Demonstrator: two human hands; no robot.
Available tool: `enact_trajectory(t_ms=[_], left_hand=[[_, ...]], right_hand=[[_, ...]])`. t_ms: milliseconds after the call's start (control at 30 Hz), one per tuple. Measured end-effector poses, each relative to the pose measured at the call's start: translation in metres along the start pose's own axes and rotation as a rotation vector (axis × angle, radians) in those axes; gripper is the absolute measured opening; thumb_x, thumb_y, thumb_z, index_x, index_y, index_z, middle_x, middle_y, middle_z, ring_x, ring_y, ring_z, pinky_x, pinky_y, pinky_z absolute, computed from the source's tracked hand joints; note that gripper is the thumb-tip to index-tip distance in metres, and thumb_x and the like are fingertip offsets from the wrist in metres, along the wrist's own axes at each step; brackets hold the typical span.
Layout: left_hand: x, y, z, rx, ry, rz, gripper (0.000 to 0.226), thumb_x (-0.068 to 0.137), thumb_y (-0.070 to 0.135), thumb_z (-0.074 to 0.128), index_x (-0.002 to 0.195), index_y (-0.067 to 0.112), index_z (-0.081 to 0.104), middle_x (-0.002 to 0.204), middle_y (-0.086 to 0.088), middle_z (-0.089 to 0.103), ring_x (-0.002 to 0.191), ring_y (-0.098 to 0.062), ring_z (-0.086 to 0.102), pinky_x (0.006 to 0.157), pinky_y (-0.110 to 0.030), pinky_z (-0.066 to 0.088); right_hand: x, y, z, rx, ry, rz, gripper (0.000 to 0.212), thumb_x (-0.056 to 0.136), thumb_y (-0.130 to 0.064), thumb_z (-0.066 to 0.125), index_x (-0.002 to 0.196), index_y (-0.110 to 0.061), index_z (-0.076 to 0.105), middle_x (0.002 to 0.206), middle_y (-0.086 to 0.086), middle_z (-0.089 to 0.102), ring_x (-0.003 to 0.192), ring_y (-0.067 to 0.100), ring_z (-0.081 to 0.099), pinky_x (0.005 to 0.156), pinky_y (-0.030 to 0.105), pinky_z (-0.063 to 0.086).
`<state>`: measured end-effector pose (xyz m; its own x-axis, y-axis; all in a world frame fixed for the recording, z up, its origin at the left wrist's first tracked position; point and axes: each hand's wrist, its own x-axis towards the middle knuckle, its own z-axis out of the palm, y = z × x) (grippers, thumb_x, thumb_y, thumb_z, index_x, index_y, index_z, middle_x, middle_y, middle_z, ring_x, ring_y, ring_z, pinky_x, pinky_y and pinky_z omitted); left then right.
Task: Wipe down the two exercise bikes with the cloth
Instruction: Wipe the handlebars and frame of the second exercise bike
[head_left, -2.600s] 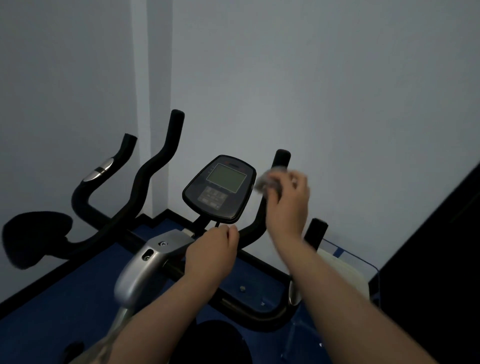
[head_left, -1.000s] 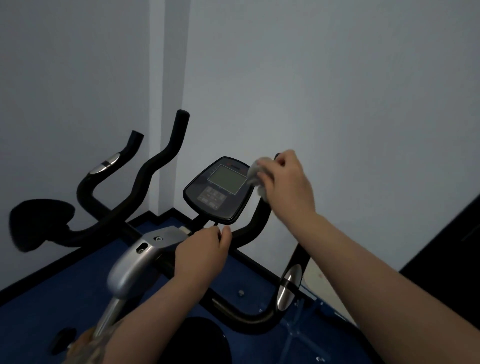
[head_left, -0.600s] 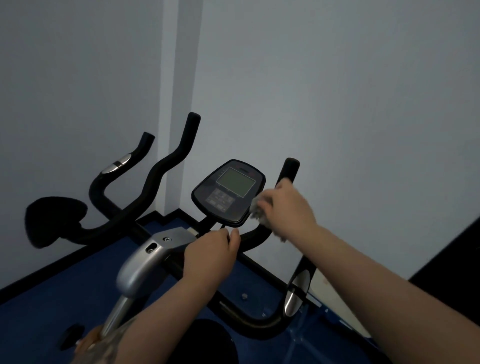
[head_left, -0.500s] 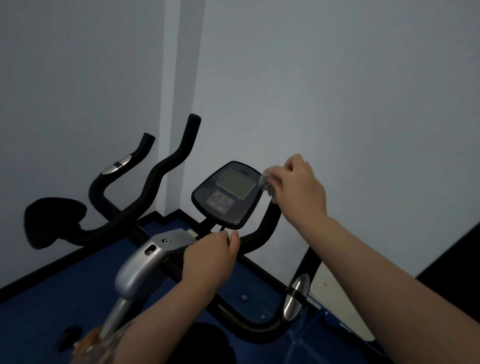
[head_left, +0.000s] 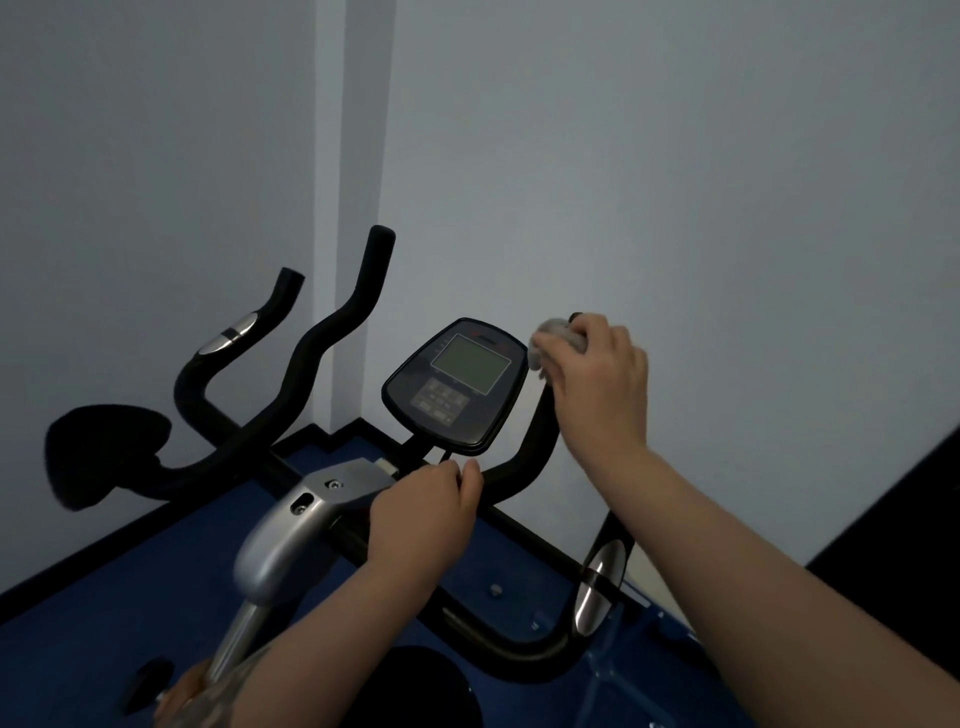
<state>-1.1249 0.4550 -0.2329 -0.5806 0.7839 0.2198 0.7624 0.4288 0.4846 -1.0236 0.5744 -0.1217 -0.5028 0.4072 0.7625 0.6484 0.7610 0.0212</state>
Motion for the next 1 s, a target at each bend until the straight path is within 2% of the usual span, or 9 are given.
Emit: enact_trajectory(t_ms=[167, 267, 400, 533, 633, 733, 800, 900, 1000], left_hand=[[-0.005, -0.002, -0.001, 0.080, 0.016, 0.082, 0.017, 0.103, 0.030, 0.035, 0.110, 0.023, 0.048, 0.075, 0.007, 0.045, 0.068, -0.016, 0.052, 0.054, -0.034, 0.046], [-0.001, -0.003, -0.002, 0.032, -0.001, 0.035, 0.031, 0.102, 0.043, 0.025, 0.097, 0.023, 0.049, 0.069, 0.008, 0.041, 0.071, -0.016, 0.048, 0.061, -0.033, 0.040], [-0.006, -0.003, -0.001, 0.214, 0.008, 0.152, 0.023, 0.100, 0.018, 0.042, 0.123, 0.022, 0.038, 0.091, 0.003, 0.053, 0.072, -0.015, 0.049, 0.049, -0.030, 0.037], [-0.004, -0.004, -0.002, 0.283, -0.021, 0.166, 0.023, 0.100, 0.017, 0.043, 0.122, 0.021, 0.038, 0.091, 0.003, 0.052, 0.071, -0.014, 0.051, 0.048, -0.030, 0.038], [-0.003, -0.004, 0.000, 0.291, -0.024, 0.176, 0.022, 0.100, 0.017, 0.043, 0.121, 0.021, 0.039, 0.090, 0.003, 0.052, 0.071, -0.015, 0.051, 0.049, -0.031, 0.041], [-0.004, -0.002, -0.003, 0.297, -0.033, 0.174, 0.023, 0.100, 0.016, 0.043, 0.122, 0.020, 0.039, 0.091, 0.003, 0.053, 0.071, -0.016, 0.051, 0.049, -0.032, 0.043], [-0.004, -0.003, -0.004, 0.308, -0.039, 0.162, 0.029, 0.100, 0.016, 0.042, 0.128, 0.020, 0.037, 0.094, 0.002, 0.053, 0.072, -0.015, 0.049, 0.048, -0.031, 0.040], [-0.006, -0.005, -0.003, 0.343, -0.037, 0.191, 0.040, 0.099, 0.014, 0.043, 0.136, 0.019, 0.030, 0.100, 0.002, 0.052, 0.072, -0.014, 0.044, 0.045, -0.029, 0.029], [-0.005, -0.005, -0.002, 0.333, -0.033, 0.201, 0.042, 0.099, 0.015, 0.044, 0.138, 0.020, 0.028, 0.101, 0.002, 0.053, 0.075, -0.014, 0.049, 0.049, -0.029, 0.037]], right_hand=[[-0.066, -0.029, 0.023, 0.335, -0.147, 0.313, 0.019, 0.095, -0.017, 0.059, 0.110, -0.022, 0.070, 0.123, 0.000, 0.047, 0.113, 0.017, 0.037, 0.083, 0.022, 0.038], [-0.037, -0.018, 0.008, 0.502, 0.003, 0.388, 0.021, 0.095, -0.013, 0.056, 0.107, -0.024, 0.070, 0.110, -0.005, 0.040, 0.104, 0.017, 0.046, 0.080, 0.014, 0.036], [0.002, 0.000, 0.001, 0.518, 0.257, 0.495, 0.033, 0.097, -0.013, 0.054, 0.127, -0.023, 0.062, 0.125, 0.002, 0.044, 0.109, 0.014, 0.047, 0.086, 0.002, 0.031], [-0.041, -0.020, 0.026, 0.666, 0.077, 0.772, 0.040, 0.100, -0.014, 0.048, 0.139, -0.021, 0.051, 0.120, 0.001, 0.055, 0.112, 0.016, 0.054, 0.089, 0.018, 0.037], [-0.062, -0.022, 0.027, 0.745, 0.025, 0.778, 0.040, 0.099, -0.012, 0.050, 0.138, -0.021, 0.053, 0.120, 0.004, 0.061, 0.106, 0.016, 0.058, 0.089, 0.022, 0.045], [-0.029, -0.007, 0.013, 0.788, 0.160, 0.809, 0.038, 0.099, -0.013, 0.050, 0.134, -0.024, 0.056, 0.120, -0.003, 0.062, 0.110, 0.020, 0.060, 0.097, 0.032, 0.048], [-0.001, -0.001, 0.009, 0.723, 0.243, 0.776, 0.038, 0.099, -0.013, 0.049, 0.135, -0.022, 0.055, 0.121, -0.005, 0.058, 0.115, 0.015, 0.055, 0.100, 0.024, 0.041], [-0.003, -0.010, 0.021, 0.699, 0.168, 0.752, 0.039, 0.100, -0.012, 0.046, 0.137, -0.024, 0.054, 0.123, 0.002, 0.059, 0.110, 0.012, 0.054, 0.095, 0.022, 0.041], [-0.050, -0.023, 0.032, 0.656, 0.050, 0.799, 0.040, 0.101, -0.014, 0.044, 0.140, -0.022, 0.051, 0.117, 0.007, 0.060, 0.105, 0.016, 0.057, 0.093, 0.031, 0.048]])
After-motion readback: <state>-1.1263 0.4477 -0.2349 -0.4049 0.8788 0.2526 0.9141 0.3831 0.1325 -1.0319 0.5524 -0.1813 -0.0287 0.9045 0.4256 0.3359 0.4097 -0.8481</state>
